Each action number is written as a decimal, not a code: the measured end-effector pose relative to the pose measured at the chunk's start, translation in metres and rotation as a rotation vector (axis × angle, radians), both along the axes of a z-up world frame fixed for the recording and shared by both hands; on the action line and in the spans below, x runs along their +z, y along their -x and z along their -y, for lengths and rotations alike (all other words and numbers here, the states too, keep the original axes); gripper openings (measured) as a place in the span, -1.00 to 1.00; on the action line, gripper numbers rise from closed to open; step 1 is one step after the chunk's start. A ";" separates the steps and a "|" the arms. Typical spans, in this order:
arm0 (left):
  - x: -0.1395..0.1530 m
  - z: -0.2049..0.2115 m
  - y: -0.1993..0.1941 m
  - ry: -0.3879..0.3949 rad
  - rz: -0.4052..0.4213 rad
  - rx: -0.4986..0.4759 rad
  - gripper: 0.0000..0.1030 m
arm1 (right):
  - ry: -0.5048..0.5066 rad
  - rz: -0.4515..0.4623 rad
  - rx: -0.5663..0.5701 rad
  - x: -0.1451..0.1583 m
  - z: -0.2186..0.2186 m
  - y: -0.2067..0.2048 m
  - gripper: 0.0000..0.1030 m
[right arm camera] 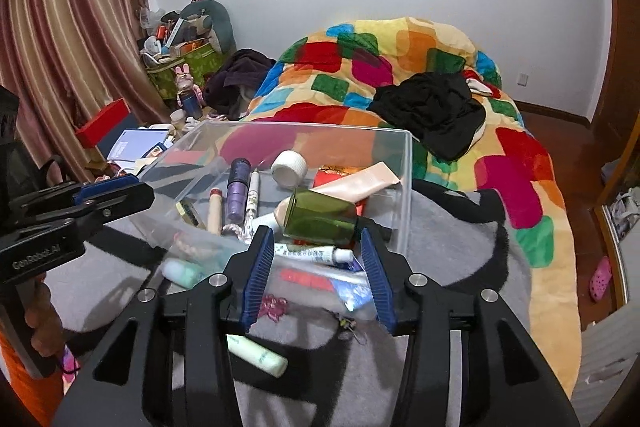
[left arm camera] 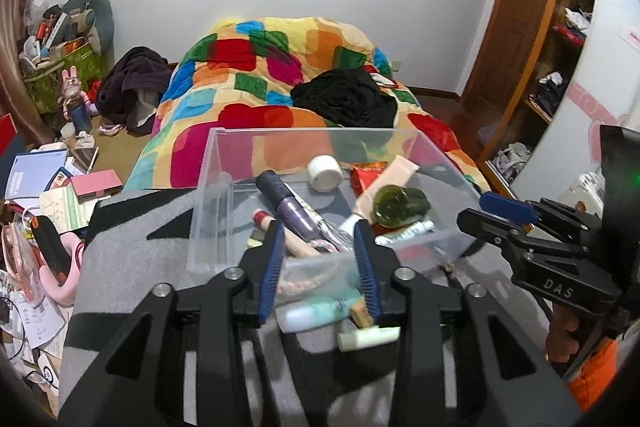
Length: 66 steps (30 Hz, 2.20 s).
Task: Organize objects
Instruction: 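Grasp the pink charm keychain with the right tool while the left grasps the pale green tube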
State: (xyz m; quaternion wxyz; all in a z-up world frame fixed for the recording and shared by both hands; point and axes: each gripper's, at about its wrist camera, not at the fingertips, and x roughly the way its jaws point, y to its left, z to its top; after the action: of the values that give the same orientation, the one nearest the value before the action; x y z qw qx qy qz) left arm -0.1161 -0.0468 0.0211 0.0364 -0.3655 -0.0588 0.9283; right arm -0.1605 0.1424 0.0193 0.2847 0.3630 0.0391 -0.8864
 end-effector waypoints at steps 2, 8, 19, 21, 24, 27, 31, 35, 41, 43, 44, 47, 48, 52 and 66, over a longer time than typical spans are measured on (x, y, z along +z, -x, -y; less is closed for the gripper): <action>-0.001 -0.005 -0.008 0.006 0.002 -0.018 -0.10 | -0.005 -0.003 0.013 0.000 -0.004 -0.006 -0.19; -0.020 -0.016 -0.022 0.024 0.051 -0.052 0.00 | -0.056 0.008 0.069 -0.013 -0.008 -0.027 -0.17; -0.059 -0.027 -0.019 0.003 0.183 -0.098 0.01 | -0.058 0.178 0.206 -0.060 0.007 -0.032 -0.17; -0.060 -0.030 -0.018 0.006 0.186 -0.105 0.01 | -0.048 0.189 0.241 -0.061 0.010 -0.035 -0.21; -0.059 -0.033 -0.018 0.002 0.184 -0.118 0.09 | -0.028 0.205 0.317 -0.062 0.016 -0.045 -0.32; -0.061 -0.038 -0.017 0.005 0.187 -0.133 0.13 | 0.001 0.218 0.416 -0.061 0.021 -0.059 -0.32; -0.066 -0.045 -0.015 0.042 0.195 -0.121 0.13 | -0.013 0.175 0.472 -0.056 0.018 -0.075 -0.32; -0.068 -0.049 -0.016 0.119 0.183 -0.084 0.13 | -0.055 0.139 0.390 -0.053 0.001 -0.068 -0.31; -0.073 -0.047 -0.032 0.187 0.165 -0.079 0.13 | -0.113 0.122 0.175 -0.055 -0.018 -0.031 -0.31; -0.073 -0.044 -0.039 0.208 0.163 -0.072 0.13 | -0.130 0.128 0.127 -0.059 -0.018 -0.020 -0.31; -0.073 -0.042 -0.042 0.211 0.161 -0.070 0.13 | -0.140 0.135 0.118 -0.061 -0.015 -0.014 -0.31; -0.070 -0.034 -0.052 0.210 0.159 -0.057 0.13 | -0.186 0.130 0.095 -0.065 -0.006 -0.006 -0.31; -0.070 -0.031 -0.055 0.207 0.160 -0.053 0.13 | -0.199 0.123 0.086 -0.064 -0.004 -0.006 -0.31; -0.076 -0.023 -0.059 0.127 0.201 -0.063 0.13 | -0.216 0.132 0.066 -0.066 -0.002 -0.002 -0.36; -0.083 -0.028 -0.061 0.129 0.163 -0.032 -0.41 | -0.150 0.138 0.143 -0.063 -0.006 -0.030 -0.90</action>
State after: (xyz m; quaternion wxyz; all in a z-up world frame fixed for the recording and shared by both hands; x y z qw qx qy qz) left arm -0.0549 -0.0184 -0.0621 0.0225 -0.4424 0.0041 0.8965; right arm -0.1309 0.1488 -0.0433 0.3211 0.4398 0.1115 -0.8313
